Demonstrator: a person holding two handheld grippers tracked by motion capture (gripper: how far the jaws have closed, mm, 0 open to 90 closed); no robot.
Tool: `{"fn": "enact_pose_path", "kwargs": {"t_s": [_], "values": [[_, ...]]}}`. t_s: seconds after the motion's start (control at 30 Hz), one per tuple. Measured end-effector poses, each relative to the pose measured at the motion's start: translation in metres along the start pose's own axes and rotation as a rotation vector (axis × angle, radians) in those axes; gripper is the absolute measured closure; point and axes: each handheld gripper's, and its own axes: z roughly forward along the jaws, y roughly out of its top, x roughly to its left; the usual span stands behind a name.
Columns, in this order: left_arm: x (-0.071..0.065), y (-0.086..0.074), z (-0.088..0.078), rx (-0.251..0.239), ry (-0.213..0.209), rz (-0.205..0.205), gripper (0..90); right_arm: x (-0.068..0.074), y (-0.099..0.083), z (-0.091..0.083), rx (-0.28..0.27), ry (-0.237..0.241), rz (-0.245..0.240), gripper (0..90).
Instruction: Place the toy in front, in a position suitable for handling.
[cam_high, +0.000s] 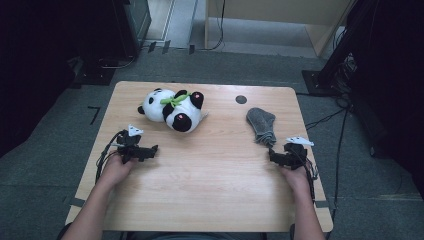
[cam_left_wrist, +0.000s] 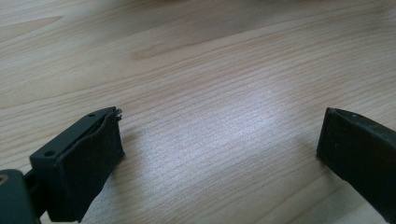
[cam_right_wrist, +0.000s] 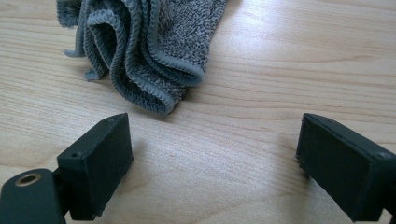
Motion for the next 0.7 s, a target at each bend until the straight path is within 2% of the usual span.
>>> {"fn": "enact_pose_path", "kwargs": {"t_s": [0.7], "values": [[0.0004,-0.0002,-0.0007,0.003,-0.002,-0.001,0.0,0.0002,0.0002,0.0002,0.000,-0.001,0.001,10.6]]}}
